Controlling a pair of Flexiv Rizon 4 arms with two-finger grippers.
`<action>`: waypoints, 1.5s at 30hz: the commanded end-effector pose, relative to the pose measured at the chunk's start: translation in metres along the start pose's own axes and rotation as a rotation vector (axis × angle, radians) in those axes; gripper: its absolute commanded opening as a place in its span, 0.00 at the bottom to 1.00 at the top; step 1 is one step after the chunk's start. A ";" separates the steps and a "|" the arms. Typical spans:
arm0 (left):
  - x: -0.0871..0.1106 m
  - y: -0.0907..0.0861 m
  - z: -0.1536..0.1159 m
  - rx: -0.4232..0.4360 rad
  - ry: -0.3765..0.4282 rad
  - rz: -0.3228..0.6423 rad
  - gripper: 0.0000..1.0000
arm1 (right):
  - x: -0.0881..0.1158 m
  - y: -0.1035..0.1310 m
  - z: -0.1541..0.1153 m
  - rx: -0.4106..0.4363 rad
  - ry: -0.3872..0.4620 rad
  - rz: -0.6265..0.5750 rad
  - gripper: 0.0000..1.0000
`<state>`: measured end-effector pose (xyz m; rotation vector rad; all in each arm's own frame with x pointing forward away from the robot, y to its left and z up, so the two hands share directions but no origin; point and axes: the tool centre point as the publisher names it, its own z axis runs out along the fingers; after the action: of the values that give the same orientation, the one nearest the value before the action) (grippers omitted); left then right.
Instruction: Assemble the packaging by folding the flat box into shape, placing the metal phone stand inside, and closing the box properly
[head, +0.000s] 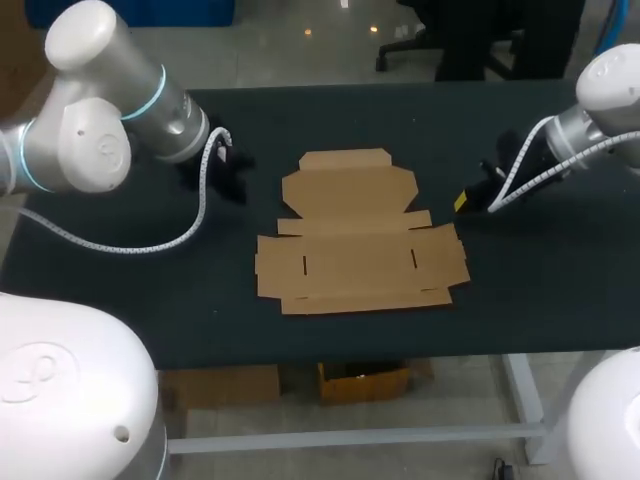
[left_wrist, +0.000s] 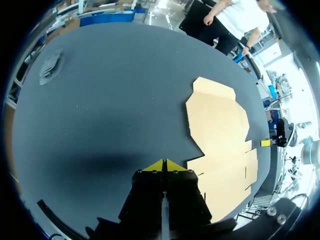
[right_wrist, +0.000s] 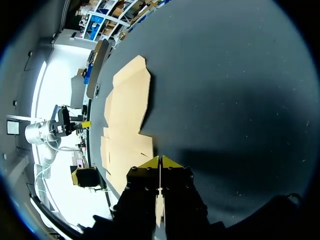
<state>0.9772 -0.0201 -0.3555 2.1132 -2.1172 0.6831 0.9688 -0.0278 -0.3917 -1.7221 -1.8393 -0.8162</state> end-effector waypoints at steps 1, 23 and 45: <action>0.001 0.013 0.003 0.032 0.016 0.017 0.00 | -0.004 0.004 0.004 0.007 0.011 0.001 0.00; 0.013 0.019 0.016 -0.098 -0.012 -0.003 0.00 | -0.011 0.004 0.005 0.000 0.024 0.029 0.00; 0.016 0.026 0.027 -0.070 -0.008 0.035 0.00 | -0.006 0.008 0.018 0.027 0.023 0.009 0.00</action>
<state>0.9602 -0.0437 -0.3780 2.0582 -2.1544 0.5847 0.9735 -0.0202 -0.4040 -1.7081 -1.8211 -0.8056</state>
